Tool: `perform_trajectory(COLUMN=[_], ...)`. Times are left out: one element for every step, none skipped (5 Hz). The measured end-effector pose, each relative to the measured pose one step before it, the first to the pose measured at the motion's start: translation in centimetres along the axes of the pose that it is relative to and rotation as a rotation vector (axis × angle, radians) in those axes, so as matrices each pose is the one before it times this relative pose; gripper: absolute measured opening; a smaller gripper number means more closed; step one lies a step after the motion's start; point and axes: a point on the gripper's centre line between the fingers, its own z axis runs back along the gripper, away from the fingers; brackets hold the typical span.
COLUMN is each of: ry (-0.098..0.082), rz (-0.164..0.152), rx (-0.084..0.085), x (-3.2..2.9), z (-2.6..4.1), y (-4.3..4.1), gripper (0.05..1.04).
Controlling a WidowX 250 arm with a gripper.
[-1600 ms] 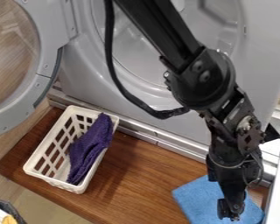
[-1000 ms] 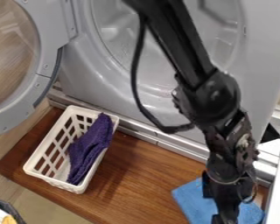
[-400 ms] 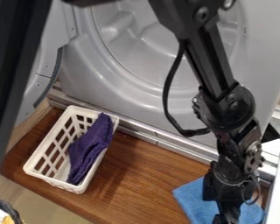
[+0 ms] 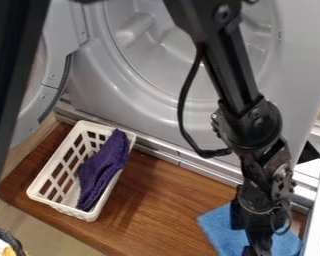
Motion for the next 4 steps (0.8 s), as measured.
perform_trajectory(ry=[0.0207, -0.0076, -0.0037, 0.012], rz=[0.0456, 0.047, 0.0505, 0.0553], rx=[0.0043, 0.0035, 0.0045, 0.0067], x=[-1.501, -1.051, -1.16, -1.64], z=[0.032, 0.016, -0.082, 0.022], y=[0.754, 1.484, 1.534, 1.572], gripper=[1.0, 1.001, 1.001, 1.001])
